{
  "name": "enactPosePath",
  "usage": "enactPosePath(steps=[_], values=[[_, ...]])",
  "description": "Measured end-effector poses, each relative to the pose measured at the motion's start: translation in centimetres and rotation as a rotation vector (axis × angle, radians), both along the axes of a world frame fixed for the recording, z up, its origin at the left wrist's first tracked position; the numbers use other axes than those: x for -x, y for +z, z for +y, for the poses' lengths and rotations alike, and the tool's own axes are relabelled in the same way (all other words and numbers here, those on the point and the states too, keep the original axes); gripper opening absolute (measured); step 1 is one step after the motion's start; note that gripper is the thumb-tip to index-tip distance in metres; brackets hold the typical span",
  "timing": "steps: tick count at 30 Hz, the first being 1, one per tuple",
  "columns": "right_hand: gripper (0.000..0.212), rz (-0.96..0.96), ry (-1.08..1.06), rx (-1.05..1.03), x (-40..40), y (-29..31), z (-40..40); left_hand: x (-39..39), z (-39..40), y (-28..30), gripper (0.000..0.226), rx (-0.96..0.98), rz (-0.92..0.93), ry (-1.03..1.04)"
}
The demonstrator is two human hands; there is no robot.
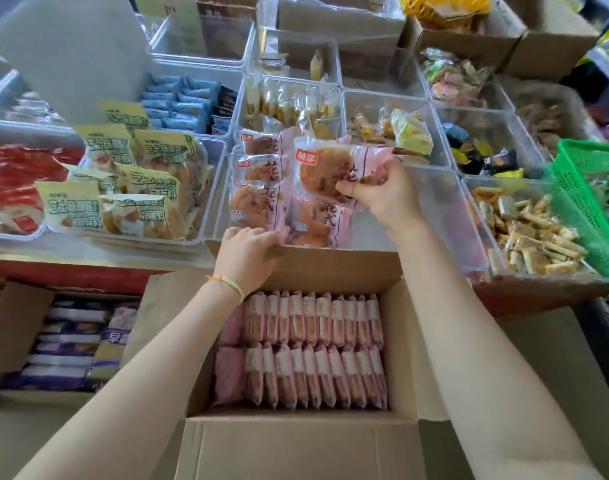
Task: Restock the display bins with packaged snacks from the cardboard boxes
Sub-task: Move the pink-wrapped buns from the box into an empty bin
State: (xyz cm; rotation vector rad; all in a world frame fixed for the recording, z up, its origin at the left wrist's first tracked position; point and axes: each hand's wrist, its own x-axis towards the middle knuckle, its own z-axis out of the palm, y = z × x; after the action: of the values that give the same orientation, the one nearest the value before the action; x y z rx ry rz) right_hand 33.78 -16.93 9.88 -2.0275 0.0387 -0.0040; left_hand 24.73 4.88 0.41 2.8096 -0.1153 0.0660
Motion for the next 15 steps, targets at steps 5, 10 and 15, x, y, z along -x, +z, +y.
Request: enactPosePath(steps=[5,10,15], values=[[0.036,0.288,0.143,0.212,-2.2,-5.0,1.3,1.1,-0.6,-0.8,0.007,0.030,-0.018,-0.008],[0.072,0.430,0.094,0.445,-2.0,-8.5,1.7,0.3,-0.6,-0.3,0.005,0.052,0.007,0.014],[0.059,-0.129,0.131,0.918,-0.6,-7.0,3.2,-0.4,-0.4,-0.6,0.011,0.033,-0.011,0.013]])
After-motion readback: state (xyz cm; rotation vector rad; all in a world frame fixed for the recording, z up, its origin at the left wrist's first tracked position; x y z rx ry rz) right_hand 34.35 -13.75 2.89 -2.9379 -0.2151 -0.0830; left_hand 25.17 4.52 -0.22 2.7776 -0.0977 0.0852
